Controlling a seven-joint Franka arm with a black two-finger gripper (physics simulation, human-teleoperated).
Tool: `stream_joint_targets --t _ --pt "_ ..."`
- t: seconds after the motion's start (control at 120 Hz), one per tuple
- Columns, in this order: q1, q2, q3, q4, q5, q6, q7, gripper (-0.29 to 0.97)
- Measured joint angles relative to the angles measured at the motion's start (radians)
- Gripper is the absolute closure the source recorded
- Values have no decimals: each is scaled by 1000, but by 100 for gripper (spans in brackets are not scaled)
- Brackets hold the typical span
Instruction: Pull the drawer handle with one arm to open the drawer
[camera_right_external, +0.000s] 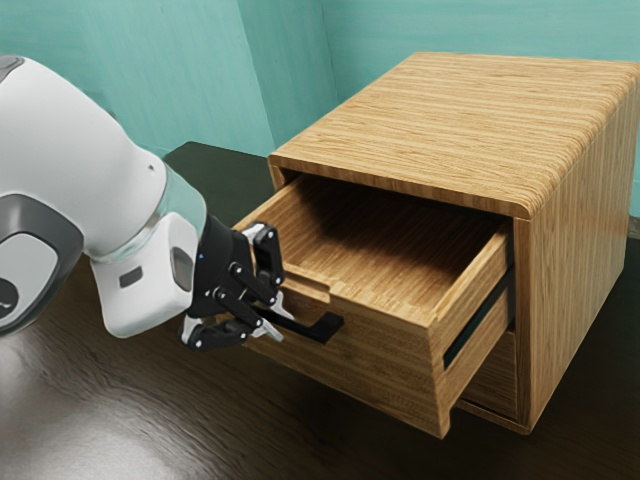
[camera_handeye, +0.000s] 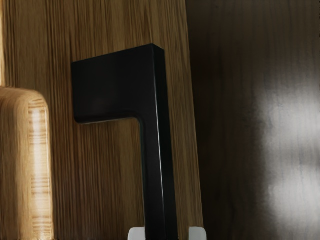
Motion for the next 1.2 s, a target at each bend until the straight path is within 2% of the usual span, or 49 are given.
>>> stream_joint_targets --t 0.492,0.8,1.033,1.2 --pt "3 -97 0 -65 0 -14 -12 75" --pt "2 -111 -1 -77 -1 -34 -10 33" --pt "-2 -189 -7 -94 -2 -74 -10 20" --pt "-3 -267 -49 -90 -14 -128 -11 9"
